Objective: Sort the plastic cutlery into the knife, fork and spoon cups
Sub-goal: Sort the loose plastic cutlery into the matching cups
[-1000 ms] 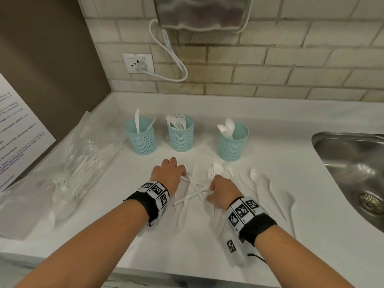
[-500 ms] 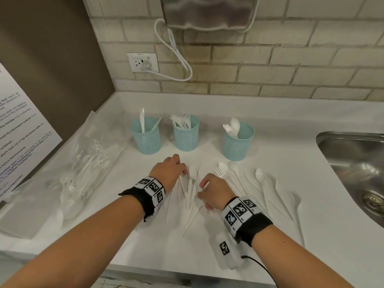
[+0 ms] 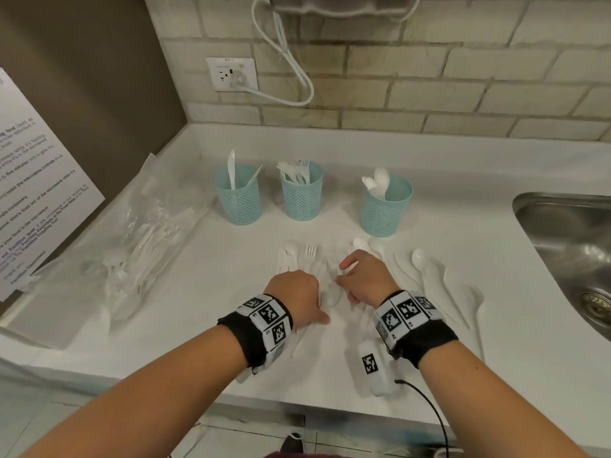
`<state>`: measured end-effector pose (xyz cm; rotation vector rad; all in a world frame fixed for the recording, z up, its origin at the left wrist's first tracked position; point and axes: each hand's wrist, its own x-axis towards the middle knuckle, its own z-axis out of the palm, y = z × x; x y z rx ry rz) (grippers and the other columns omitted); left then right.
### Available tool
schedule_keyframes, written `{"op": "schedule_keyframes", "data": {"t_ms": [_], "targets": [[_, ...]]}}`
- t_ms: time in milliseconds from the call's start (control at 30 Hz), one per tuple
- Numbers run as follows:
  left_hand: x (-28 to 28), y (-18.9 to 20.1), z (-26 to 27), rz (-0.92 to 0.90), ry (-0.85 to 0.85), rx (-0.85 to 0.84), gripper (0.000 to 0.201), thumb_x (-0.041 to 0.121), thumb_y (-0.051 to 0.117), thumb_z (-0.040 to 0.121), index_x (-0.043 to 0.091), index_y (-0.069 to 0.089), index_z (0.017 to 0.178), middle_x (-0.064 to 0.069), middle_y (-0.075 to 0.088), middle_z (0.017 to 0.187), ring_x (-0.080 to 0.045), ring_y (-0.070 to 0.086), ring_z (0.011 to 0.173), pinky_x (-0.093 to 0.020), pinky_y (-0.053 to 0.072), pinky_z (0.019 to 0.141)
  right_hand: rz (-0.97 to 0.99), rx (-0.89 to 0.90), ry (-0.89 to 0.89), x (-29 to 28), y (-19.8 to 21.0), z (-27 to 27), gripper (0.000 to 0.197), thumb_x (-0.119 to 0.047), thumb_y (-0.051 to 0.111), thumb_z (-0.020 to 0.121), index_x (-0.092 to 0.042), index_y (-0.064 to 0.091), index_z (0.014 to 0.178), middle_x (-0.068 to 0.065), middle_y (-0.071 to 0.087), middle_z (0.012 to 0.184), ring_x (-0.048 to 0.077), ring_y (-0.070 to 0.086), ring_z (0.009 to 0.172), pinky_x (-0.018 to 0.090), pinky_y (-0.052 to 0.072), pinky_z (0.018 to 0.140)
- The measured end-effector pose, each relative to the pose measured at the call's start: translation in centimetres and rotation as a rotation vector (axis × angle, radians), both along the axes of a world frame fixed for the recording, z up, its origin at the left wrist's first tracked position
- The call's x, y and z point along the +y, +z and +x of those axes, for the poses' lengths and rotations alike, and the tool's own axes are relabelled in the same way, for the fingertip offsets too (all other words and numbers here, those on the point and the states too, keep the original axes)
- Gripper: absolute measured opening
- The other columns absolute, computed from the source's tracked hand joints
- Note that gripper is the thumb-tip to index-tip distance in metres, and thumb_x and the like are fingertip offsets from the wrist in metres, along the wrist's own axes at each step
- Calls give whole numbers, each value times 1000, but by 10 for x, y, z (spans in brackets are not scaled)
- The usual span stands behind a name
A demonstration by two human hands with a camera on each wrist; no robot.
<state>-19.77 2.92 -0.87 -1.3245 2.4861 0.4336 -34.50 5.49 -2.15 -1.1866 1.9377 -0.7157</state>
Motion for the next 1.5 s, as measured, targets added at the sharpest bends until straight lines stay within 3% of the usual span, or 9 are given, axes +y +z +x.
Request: {"op": "schedule_keyframes", "data": {"t_ms": [167, 433, 600, 767, 933, 1033, 1133, 1333, 1500], "targets": [[1, 1, -3, -36, 64, 46, 33, 38, 64, 77, 15, 49, 58, 1, 48, 61, -22, 56, 67, -27, 42, 60, 19, 15, -66, 8, -7, -7, 26, -13, 61, 79, -14, 53, 103, 15, 67, 86, 22, 57, 61, 36, 55, 77], [-34, 24, 18, -158, 291, 284, 33, 39, 53, 85, 13, 69, 73, -4, 70, 70, -23, 66, 68, -32, 54, 73, 11, -39, -32, 5, -7, 19, 33, -13, 59, 83, -12, 47, 114, 14, 66, 83, 16, 54, 55, 33, 51, 65], [-44, 15, 29, -69, 361, 264, 34, 41, 49, 92, 12, 66, 100, -8, 73, 94, -27, 68, 86, -36, 54, 84, 68, -121, 18, -1, -13, 41, 33, -17, 60, 86, -11, 47, 115, 10, 62, 76, 21, 56, 53, 34, 52, 58], [-40, 7, 38, -57, 390, 105, 76, 75, 41, 80, 10, 60, 114, -9, 62, 117, -26, 60, 101, -32, 46, 82, 69, 130, 1, -8, -6, 29, 42, -16, 50, 92, -7, 47, 133, 15, 45, 135, 28, 53, 117, 30, 39, 100], [-32, 3, 29, 26, 372, -10, 107, 96, 43, 48, 20, 57, 122, -7, 53, 122, -24, 58, 101, -32, 49, 81, 123, 207, 224, -14, 7, 43, 35, -1, 42, 91, 7, 55, 124, 22, 55, 131, 34, 49, 124, 34, 36, 106], [-30, -1, 22, 0, 354, -59, 112, 92, 54, 42, 21, 48, 130, -5, 46, 117, -22, 56, 103, -32, 45, 79, 115, 122, 242, -24, 1, 47, 27, 5, 44, 87, -2, 62, 106, 15, 61, 110, 24, 59, 101, 23, 45, 86], [-32, -4, 19, -20, 374, -46, 107, 82, 65, 47, 16, 45, 128, -4, 44, 114, -23, 53, 106, -32, 42, 78, 91, 84, 161, -36, -4, 39, 44, 1, 44, 88, -8, 45, 131, 13, 52, 129, 29, 53, 118, 30, 42, 97], [-45, 0, 26, -24, 369, -42, 87, 57, 74, 59, 11, 41, 125, -8, 44, 120, -26, 52, 112, -33, 44, 83, 130, 385, 263, -60, -3, 31, 64, -12, 53, 85, -21, 31, 143, 12, 34, 141, 32, 39, 130, 36, 35, 109], [-59, -4, 32, 41, 374, 25, 80, 47, 78, 59, 8, 41, 119, -9, 50, 118, -27, 54, 110, -33, 49, 86, 120, 471, 313, -70, 1, 45, 49, -20, 61, 85, -9, 49, 131, 11, 50, 133, 27, 46, 126, 33, 37, 108]]}}
